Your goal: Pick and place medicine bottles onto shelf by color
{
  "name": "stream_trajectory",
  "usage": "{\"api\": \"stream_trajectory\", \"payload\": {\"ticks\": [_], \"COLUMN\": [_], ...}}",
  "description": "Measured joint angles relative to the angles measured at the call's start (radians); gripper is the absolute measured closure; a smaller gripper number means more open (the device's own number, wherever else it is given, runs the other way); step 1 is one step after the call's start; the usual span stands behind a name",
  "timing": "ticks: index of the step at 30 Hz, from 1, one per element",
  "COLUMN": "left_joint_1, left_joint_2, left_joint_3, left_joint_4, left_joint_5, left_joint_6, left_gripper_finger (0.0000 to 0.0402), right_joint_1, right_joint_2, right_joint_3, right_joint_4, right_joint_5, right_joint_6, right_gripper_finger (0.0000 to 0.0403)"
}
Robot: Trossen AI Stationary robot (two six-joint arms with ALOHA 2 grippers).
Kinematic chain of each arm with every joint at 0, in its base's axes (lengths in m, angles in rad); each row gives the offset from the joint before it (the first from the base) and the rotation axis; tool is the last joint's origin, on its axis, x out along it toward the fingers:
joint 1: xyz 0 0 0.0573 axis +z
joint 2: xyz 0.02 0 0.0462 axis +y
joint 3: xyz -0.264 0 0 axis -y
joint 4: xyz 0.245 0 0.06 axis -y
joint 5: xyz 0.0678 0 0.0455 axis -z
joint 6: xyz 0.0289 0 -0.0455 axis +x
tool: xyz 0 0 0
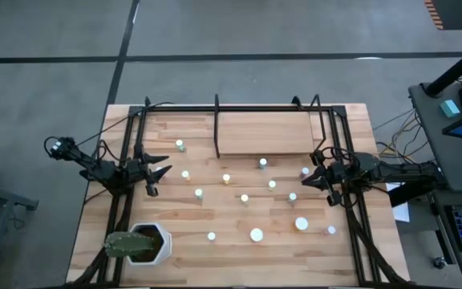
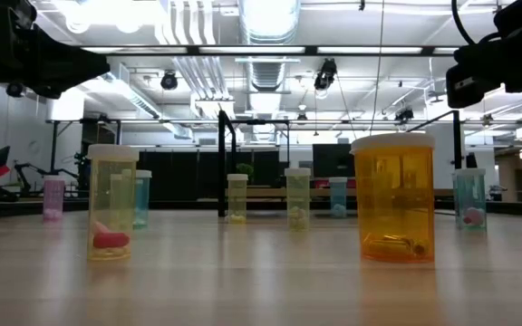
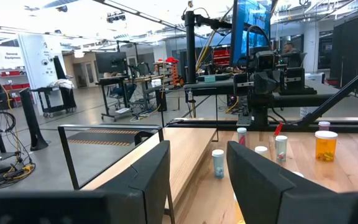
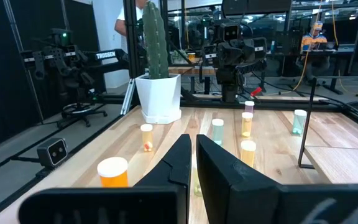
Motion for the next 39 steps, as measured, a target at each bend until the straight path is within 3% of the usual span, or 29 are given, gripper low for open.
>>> {"api": "stream_trajectory", "payload": {"ticks": [30, 34, 36, 39], "left_joint_1": [0.0, 0.0, 0.0, 0.0], "left_joint_2": [0.0, 0.0, 0.0, 0.0], "left_joint_3": [0.0, 0.0, 0.0, 0.0], "left_joint_4": [0.0, 0.001, 0.017, 0.1], "left_joint_5": [0.0, 0.0, 0.006, 0.033], "left_joint_6": [0.0, 0.003, -0.034, -0.255], "left_gripper_finger": [0.0259, 0.0259, 0.0259, 0.0259], "right_joint_1": [0.0, 0.0, 0.001, 0.0], "right_joint_2": [0.0, 0.0, 0.0, 0.0], "right_joint_3": [0.0, 0.0, -0.002, -0.002], "right_joint_4": [0.0, 0.006, 0.028, 0.095], "right_joint_5": [0.0, 0.0, 0.0, 0.001], "right_joint_6": [0.0, -0.06, 0.03, 0.275], "right_gripper_finger": [0.0385, 0.0385, 0.0385, 0.0385]}}
